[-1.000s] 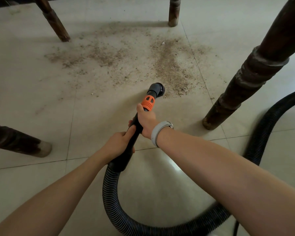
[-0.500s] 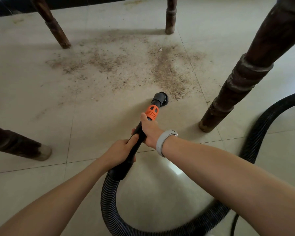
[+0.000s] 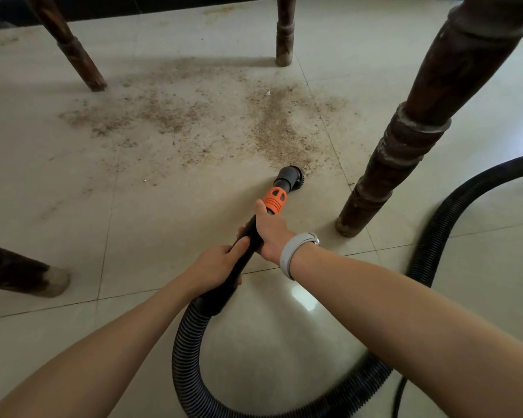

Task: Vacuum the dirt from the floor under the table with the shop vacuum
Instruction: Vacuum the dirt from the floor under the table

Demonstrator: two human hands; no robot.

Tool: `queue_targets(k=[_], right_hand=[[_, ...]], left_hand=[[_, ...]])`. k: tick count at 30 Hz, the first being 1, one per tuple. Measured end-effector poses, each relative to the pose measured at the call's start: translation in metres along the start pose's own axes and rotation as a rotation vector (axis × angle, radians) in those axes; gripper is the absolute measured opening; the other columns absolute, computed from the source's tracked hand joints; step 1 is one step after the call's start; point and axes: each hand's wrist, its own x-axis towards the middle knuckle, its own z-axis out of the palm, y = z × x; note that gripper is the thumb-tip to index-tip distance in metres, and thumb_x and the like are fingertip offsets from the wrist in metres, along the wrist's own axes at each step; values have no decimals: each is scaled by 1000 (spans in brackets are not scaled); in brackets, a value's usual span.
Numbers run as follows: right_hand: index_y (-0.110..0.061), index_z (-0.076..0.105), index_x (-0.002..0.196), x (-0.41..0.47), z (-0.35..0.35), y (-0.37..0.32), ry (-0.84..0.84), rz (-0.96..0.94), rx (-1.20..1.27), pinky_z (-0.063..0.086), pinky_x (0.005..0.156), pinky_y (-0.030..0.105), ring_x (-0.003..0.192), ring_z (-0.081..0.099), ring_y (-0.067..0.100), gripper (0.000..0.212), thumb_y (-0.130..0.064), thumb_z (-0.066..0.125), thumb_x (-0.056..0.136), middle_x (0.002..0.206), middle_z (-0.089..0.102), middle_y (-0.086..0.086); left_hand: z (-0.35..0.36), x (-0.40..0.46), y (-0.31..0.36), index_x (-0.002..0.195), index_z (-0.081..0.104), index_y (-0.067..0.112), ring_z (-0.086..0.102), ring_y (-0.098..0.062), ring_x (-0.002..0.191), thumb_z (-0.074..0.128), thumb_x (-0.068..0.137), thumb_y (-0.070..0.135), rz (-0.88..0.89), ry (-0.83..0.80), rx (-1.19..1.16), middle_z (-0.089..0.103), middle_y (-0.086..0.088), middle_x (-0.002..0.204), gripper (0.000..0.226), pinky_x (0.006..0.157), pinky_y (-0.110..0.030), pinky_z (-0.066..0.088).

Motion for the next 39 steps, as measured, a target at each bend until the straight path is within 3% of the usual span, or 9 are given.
queue_targets(k=[10, 13, 17, 22, 25, 28, 33, 36, 39], right_hand=[[-7, 43, 88, 4, -17, -18, 91, -8, 53, 51, 61, 38, 51, 52, 24, 28, -32, 49, 97, 61, 49, 10], [-6, 42, 82, 5, -22, -23, 147, -23, 58, 50, 60, 36, 50, 51, 23, 31, -32, 46, 98, 60, 50, 11], [-3, 45, 107, 9, -26, -16, 226, -33, 35, 51, 61, 35, 52, 54, 22, 37, -39, 42, 98, 64, 54, 10], [-1, 48, 114, 13, -26, -9, 337, -42, 24, 45, 53, 28, 56, 55, 21, 47, -44, 35, 99, 68, 58, 8], [0, 48, 119, 18, -21, -9, 385, -54, 31, 54, 74, 37, 76, 64, 28, 57, -50, 34, 97, 88, 66, 13], [1, 48, 125, 20, -15, -12, 443, -60, 36, 51, 91, 44, 97, 64, 32, 66, -55, 31, 95, 111, 65, 17], [3, 41, 114, 30, -21, -26, 425, -91, 74, 50, 82, 36, 78, 59, 25, 52, -47, 33, 99, 86, 59, 10], [2, 41, 116, 33, -23, -32, 387, -107, 85, 53, 84, 42, 82, 63, 30, 52, -47, 34, 99, 88, 60, 14], [-3, 39, 97, 32, -25, -36, 345, -132, 115, 54, 66, 38, 59, 57, 24, 39, -42, 35, 100, 71, 55, 12]], left_hand=[[7, 18, 18, 76, 61, 15, 62, -9, 58, 29, 96, 56, 44, 23, 60, 68, 3, 63, 55, 63, -22, 45], [9, 25, 22, 79, 62, 17, 66, -13, 63, 33, 94, 59, 53, 32, 77, 71, 1, 67, 54, 69, -27, 49], [11, 30, 19, 79, 64, 19, 67, -12, 63, 34, 91, 63, 57, 35, 139, 71, 2, 66, 55, 72, -29, 52], [6, 36, 15, 79, 66, 21, 66, -10, 60, 34, 87, 69, 75, -4, 208, 70, 5, 63, 58, 72, -32, 53], [0, 43, 17, 76, 66, 20, 63, -10, 56, 34, 86, 70, 92, -7, 254, 71, 3, 65, 60, 68, -30, 51], [-5, 50, 21, 73, 63, 20, 63, -15, 63, 33, 86, 71, 118, 24, 342, 71, 1, 69, 61, 63, -30, 45], [-5, 65, 25, 70, 57, 22, 60, -18, 67, 27, 86, 73, 131, 82, 443, 65, 1, 69, 61, 57, -29, 38], [-2, 72, 28, 71, 55, 20, 54, -16, 64, 25, 87, 72, 126, 108, 455, 58, 3, 67, 61, 53, -28, 33], [0, 75, 29, 71, 51, 19, 49, -14, 62, 25, 88, 70, 127, 103, 445, 54, 3, 66, 60, 52, -29, 31]])
